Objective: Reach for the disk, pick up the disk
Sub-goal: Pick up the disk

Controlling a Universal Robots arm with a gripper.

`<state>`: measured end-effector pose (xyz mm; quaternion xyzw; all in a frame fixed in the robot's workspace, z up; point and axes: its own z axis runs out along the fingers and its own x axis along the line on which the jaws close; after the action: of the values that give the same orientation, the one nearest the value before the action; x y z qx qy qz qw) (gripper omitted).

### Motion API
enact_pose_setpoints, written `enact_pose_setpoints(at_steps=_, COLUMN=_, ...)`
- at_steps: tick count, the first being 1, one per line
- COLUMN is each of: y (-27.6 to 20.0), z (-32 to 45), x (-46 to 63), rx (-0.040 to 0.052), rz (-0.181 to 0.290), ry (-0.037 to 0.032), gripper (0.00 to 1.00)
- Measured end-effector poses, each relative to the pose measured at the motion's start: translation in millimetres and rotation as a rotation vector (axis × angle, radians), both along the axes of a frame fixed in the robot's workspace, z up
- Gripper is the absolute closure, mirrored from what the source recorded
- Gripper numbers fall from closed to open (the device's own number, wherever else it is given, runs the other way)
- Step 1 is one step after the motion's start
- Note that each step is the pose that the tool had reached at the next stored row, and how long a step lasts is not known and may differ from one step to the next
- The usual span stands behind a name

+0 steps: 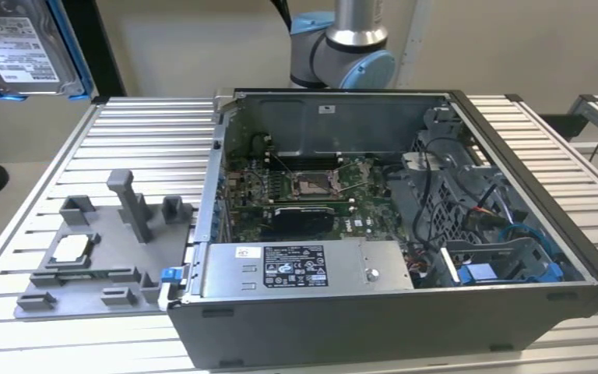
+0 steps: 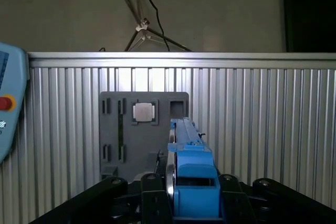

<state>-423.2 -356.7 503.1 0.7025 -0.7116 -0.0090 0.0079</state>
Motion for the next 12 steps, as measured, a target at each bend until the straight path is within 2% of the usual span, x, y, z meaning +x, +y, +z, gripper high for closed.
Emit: enact_pose_setpoints(at_steps=12, y=0.0, z=0.0, x=11.8, rx=0.0001, rz=0.000, ry=-0.0001, gripper=1.00)
